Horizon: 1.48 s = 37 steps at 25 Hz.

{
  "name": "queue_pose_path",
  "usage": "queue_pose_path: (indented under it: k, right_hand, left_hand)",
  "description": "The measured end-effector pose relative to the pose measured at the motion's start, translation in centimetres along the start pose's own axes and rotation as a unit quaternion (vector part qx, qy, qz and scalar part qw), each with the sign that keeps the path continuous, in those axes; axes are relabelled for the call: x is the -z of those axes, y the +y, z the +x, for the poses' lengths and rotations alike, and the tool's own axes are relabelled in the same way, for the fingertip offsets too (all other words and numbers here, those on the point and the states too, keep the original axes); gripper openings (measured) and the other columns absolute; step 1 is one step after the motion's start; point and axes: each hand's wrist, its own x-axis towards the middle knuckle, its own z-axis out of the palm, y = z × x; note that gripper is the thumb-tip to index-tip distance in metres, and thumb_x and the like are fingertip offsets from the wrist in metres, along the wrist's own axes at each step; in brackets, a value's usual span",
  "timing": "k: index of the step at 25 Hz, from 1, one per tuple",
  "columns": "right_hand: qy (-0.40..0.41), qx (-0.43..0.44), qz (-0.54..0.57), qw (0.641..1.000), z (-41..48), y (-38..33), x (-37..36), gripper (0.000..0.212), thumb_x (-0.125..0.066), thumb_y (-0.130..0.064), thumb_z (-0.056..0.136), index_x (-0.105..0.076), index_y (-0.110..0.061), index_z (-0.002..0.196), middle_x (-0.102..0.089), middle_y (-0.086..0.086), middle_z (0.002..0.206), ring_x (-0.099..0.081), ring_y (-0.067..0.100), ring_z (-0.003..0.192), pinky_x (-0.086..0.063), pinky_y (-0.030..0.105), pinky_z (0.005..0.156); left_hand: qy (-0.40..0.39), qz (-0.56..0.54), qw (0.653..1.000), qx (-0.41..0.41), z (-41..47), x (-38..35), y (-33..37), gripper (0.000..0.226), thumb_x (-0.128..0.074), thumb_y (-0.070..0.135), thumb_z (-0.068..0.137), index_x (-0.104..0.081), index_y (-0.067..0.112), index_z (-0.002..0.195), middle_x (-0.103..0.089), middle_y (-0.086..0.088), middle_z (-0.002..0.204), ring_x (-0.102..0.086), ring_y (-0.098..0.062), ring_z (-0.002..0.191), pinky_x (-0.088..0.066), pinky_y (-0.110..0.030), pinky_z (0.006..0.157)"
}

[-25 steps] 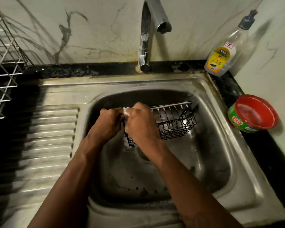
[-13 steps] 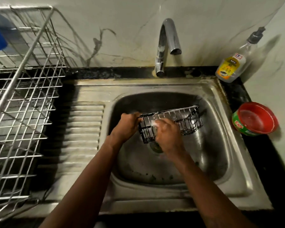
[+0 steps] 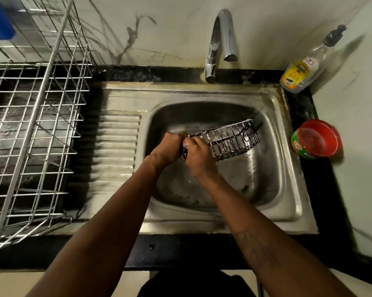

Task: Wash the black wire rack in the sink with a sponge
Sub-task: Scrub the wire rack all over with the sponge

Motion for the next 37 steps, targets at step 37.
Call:
queue_pose_path:
  k: [37]
  right_hand:
    - [-0.031, -0.161, 0.021, 0.986, 2.3, 10.6, 8.6, 0.034, -0.053, 0.004, 0.091, -0.063, -0.003, 0.123, -0.061, 0.015, 0.122, -0.054, 0.025, 0.112, -0.037, 0.017, 0.092]
  left_hand:
    - [-0.086, 0.036, 0.989, 0.111, 1.8, -0.4, 1.2, 0.031, -0.055, 0.002, 0.083, -0.056, 0.014, 0.112, -0.069, -0.013, 0.098, -0.068, -0.036, 0.091, -0.056, -0.045, 0.08]
